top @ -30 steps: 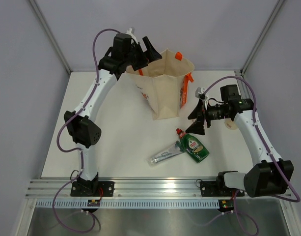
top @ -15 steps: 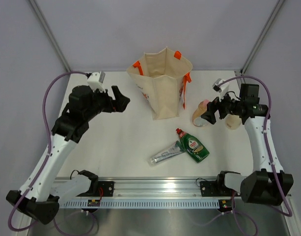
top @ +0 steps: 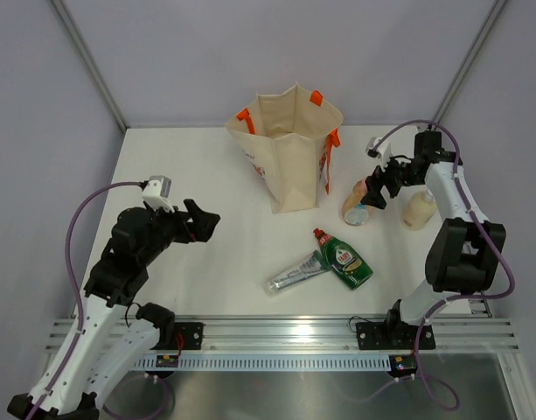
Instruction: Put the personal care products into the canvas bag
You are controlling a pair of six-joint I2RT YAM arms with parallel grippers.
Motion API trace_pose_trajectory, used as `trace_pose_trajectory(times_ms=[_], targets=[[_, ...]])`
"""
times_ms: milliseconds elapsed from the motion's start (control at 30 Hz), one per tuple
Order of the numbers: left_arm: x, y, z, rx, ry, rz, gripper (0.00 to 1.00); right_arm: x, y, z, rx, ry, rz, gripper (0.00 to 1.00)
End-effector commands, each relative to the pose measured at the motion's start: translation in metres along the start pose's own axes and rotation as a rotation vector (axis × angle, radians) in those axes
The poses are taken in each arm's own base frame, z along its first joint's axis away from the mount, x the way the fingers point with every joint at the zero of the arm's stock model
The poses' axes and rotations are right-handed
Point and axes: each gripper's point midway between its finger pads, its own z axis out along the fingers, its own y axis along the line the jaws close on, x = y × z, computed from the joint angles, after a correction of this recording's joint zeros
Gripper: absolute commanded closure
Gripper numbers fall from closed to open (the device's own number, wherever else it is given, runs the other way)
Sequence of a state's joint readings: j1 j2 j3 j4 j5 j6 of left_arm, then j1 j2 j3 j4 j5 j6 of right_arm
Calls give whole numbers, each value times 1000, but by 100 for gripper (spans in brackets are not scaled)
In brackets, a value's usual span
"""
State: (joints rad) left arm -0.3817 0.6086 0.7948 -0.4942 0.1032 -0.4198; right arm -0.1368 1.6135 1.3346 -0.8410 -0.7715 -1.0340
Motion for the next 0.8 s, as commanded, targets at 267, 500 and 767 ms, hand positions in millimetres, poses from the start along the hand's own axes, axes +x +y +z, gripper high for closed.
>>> trace_pose_trajectory(times_ms=[267, 500, 767], targets=[[14, -8, 10, 73, 4, -82, 1, 2, 24, 41, -218, 42, -129, 21], [16, -10, 10, 84, 10, -88, 1, 5, 30, 39, -230, 63, -74, 82], [26, -17, 13, 133, 37, -111, 1, -67, 44, -11, -109, -100, -31, 100]])
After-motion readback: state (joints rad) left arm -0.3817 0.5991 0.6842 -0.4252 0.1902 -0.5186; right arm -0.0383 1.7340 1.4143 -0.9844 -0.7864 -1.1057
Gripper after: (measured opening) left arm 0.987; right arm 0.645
